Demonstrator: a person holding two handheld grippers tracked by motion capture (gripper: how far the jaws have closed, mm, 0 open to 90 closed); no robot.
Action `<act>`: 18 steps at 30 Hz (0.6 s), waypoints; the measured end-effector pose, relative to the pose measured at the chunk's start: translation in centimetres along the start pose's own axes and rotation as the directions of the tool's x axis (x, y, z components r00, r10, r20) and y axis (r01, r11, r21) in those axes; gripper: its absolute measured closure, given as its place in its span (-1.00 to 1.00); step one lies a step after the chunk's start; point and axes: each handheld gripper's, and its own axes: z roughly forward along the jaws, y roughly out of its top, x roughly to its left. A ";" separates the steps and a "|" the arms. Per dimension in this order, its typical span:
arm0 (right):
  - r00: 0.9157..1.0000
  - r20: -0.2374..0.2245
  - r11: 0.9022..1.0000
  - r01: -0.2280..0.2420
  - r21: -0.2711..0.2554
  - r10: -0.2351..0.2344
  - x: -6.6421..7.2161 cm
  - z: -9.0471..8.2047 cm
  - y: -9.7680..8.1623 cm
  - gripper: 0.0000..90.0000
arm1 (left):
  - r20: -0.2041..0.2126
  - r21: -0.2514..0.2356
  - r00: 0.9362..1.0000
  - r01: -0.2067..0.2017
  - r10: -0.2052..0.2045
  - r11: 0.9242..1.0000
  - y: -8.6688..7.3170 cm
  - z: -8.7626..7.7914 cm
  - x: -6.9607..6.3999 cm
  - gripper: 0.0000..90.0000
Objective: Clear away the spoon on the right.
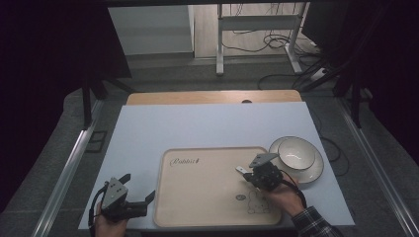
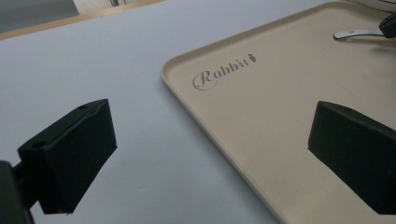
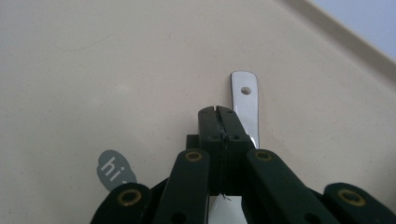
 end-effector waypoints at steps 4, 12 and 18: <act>1.000 0.009 1.000 0.007 0.020 -0.007 0.1 0.5 -0.2 1.00 | 0.001 -0.001 1.000 -0.002 0.002 1.000 0.0 0.0 0.0 -0.98; 0.999 0.038 1.000 0.006 0.027 -0.007 -0.1 0.6 -0.5 1.00 | 0.002 -0.002 1.000 -0.002 0.002 1.000 0.0 0.0 0.0 -0.98; 0.999 0.052 1.000 -0.012 0.025 0.010 -0.6 0.6 -0.7 1.00 | 0.003 -0.001 1.000 -0.004 0.004 1.000 0.0 0.0 0.0 -0.98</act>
